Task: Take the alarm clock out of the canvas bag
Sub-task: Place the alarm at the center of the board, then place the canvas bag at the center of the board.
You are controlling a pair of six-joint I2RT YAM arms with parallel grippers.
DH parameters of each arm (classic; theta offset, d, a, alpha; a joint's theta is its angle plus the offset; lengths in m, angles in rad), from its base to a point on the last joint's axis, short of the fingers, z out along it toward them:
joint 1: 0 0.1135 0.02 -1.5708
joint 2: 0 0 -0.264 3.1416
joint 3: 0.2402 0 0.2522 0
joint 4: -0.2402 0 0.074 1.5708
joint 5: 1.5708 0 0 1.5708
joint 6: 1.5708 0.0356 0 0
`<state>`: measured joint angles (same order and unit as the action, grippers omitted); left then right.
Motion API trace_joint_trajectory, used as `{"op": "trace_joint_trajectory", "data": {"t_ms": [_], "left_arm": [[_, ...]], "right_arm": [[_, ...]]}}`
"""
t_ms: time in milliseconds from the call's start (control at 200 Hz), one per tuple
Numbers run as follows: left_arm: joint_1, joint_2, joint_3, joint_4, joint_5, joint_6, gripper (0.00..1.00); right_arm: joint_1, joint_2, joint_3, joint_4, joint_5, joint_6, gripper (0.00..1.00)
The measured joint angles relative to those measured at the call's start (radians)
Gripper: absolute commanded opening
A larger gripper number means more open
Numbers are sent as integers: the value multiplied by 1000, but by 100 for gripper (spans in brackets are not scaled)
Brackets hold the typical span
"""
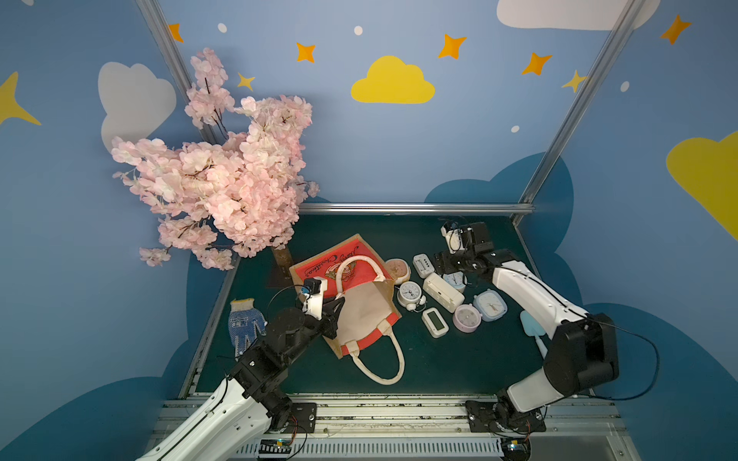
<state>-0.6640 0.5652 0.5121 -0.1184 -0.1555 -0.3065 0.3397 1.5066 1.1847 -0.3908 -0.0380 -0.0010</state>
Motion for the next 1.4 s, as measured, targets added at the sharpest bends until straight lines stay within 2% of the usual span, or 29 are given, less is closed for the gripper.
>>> {"op": "trace_joint_trajectory", "data": {"t_ms": [160, 325, 461, 631, 936, 1206, 1317, 1402], "left_arm": [[0, -62, 0, -47, 0, 19, 20], [0, -110, -38, -35, 30, 30, 22], [0, -88, -66, -32, 29, 36, 22], [0, 5, -66, 11, 1, 46, 25], [0, 225, -66, 215, -88, 49, 24], [3, 277, -38, 253, -85, 49, 25], [3, 275, -37, 249, -84, 50, 33], [3, 278, -35, 237, -81, 50, 46]], "right_arm": [[-4, -114, -104, 85, -21, 2, 85], [-5, -193, -243, 224, 13, -9, 86], [-26, -275, -409, 355, 53, -31, 87], [-121, -375, -597, 530, 82, -21, 88], [-213, -362, -752, 767, 105, 10, 87], [-301, -296, -814, 926, 128, 9, 87], [-330, -223, -831, 1001, 127, 22, 87], [-333, -166, -832, 1040, 123, 30, 87]]}}
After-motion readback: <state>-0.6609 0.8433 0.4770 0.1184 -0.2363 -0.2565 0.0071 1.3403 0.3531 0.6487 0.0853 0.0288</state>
